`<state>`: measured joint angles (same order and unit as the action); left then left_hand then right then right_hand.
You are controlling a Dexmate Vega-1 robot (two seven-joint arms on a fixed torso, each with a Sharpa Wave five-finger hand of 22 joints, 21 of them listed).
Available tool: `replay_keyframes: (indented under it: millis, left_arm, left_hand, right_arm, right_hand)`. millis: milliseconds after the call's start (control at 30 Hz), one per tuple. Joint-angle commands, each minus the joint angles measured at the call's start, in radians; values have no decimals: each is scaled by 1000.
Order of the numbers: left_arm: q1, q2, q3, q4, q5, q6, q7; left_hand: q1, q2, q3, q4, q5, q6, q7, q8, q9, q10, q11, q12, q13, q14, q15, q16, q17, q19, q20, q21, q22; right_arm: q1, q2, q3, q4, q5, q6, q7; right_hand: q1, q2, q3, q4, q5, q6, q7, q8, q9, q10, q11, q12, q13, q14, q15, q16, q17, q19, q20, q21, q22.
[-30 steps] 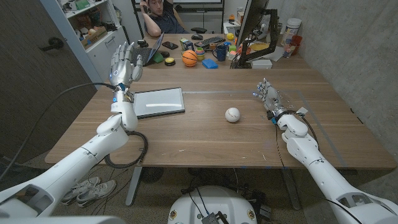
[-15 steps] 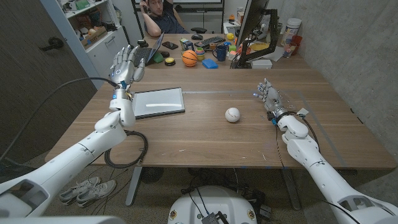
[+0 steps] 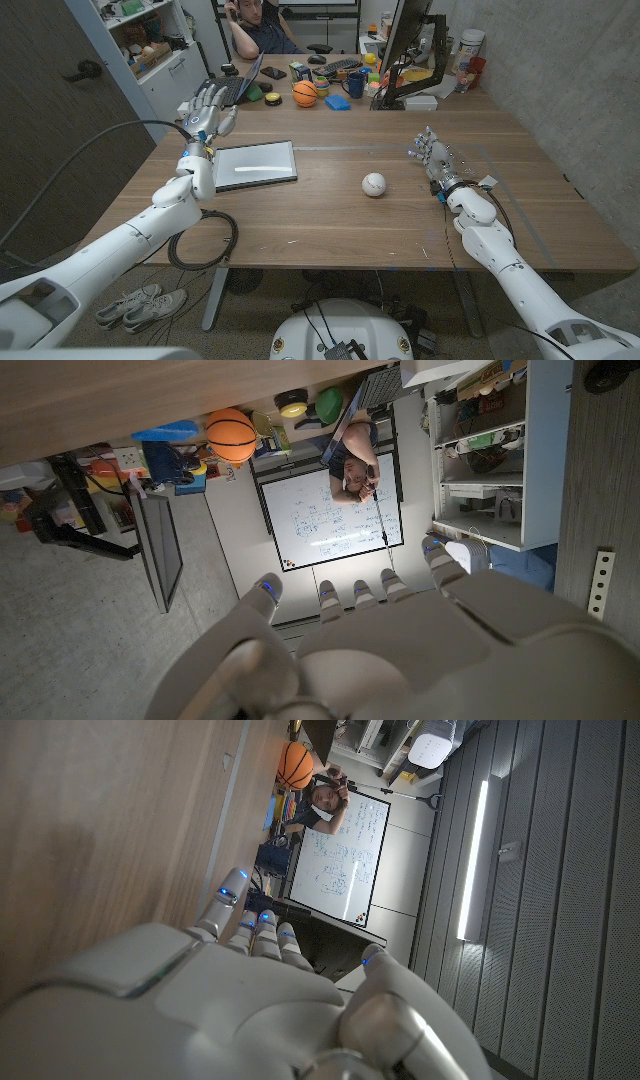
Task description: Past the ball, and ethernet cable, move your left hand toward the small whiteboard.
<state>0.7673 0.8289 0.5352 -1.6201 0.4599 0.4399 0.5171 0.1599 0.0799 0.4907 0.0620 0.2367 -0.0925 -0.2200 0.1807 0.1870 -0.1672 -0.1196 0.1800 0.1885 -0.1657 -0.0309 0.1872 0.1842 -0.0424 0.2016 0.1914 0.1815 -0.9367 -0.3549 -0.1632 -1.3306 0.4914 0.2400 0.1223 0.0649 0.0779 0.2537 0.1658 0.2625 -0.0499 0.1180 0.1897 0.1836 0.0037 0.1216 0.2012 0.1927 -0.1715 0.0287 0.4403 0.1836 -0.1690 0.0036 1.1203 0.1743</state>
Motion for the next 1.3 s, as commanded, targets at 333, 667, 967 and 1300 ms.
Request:
replay_keyframes:
  millis: [333, 667, 967, 1300]
  left_arm:
    - [-40, 53, 41, -2, -23, 4, -198]
    - [-59, 73, 61, -4, -25, 19, -297]
    - [-76, 88, 76, -14, -19, 40, -376]
    - [-101, 110, 96, -25, -27, 54, -497]
  left_hand:
    - [15, -74, -46, -34, 18, -95, -3, 2, 5, -91, -11, 0, 5, -37, 22, 22, 3, 42, 13, 12, -1]
    - [34, -98, -62, -58, 30, -120, -4, 8, 8, -87, -8, 11, 5, -36, 27, 26, 3, 43, 14, 5, -3]
    - [46, -117, -72, -73, 37, -132, -3, 10, 9, -75, 0, 16, 5, -33, 32, 28, 3, 44, 15, 2, -3]
    - [72, -161, -97, -105, 47, -164, -2, 11, 11, -25, -1, 28, 5, 0, 37, 42, 3, 78, 13, 10, -2]
  right_arm:
    - [-24, -1, -4, -36, -12, -6, -21]
    - [-31, -2, -4, -50, -9, -15, -26]
    - [-31, -4, -5, -50, -9, -13, -20]
    - [-33, -5, -6, -49, -4, -18, -17]
  right_hand:
    - [-20, 1, -12, 0, 7, 11, 19, 3, 4, 8, 1, 4, 2, -27, 5, -2, 6, -146, -1, -7, 4]
    - [-25, -1, -17, 0, 7, 12, 20, 3, 4, 10, 1, 3, 2, -26, 6, -2, 5, -147, -2, -11, 4]
    - [-31, -5, -24, 1, 8, 13, 22, 2, 4, 10, 2, 2, 2, -26, 9, -3, 5, -149, -1, -16, 4]
    - [-39, -7, -35, 1, 10, 14, 22, 1, 4, 11, 2, 0, 2, -25, 12, -6, 5, -148, 2, -23, 4]
